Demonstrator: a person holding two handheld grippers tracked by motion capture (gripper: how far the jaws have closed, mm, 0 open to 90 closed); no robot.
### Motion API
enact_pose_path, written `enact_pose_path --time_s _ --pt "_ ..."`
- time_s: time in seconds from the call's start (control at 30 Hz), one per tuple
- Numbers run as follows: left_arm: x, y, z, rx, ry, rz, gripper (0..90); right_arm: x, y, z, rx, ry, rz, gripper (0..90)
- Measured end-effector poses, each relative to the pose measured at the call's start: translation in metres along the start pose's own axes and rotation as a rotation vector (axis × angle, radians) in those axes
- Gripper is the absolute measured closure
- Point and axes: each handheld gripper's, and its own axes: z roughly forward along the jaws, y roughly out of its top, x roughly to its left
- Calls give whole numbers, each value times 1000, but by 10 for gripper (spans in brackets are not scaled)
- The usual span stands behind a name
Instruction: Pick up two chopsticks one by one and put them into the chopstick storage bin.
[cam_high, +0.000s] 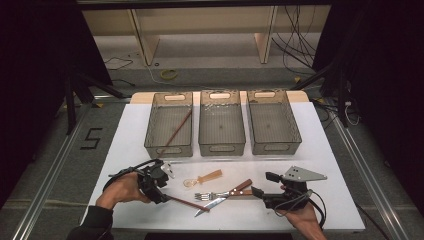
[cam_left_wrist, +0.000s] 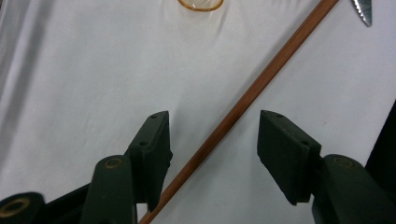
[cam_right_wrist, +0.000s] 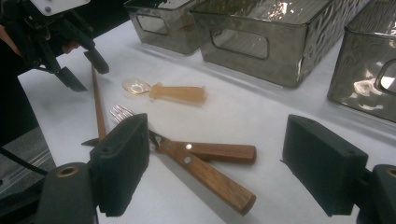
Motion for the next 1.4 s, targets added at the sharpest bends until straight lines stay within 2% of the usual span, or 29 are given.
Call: enact_pose_path --time_s 0.17,0.23,0.47,0.57,0.67,0.7,0.73,1.0,1.4 --pt "0 0 3 18 -8 12 480 0 0 0 0 0 1 238" --pt "-1 1 4 11 -5 11 492 0 0 0 1 1 -2 238" --pt "-1 2 9 48 -11 35 532 0 0 0 2 2 0 238" --pt "-2 2 10 53 -12 23 557 0 0 0 2 2 -1 238" --pt "-3 3 10 76 -7 35 593 0 0 0 2 2 1 238" --pt "-4 3 11 72 -6 28 601 0 0 0 3 2 2 238" --pt "-4 4 10 87 -5 44 615 0 0 0 3 2 1 238" --pt "-10 4 10 109 3 98 718 0 0 0 3 2 3 238" --pt "-16 2 9 109 -34 206 814 0 0 1 6 3 2 238"
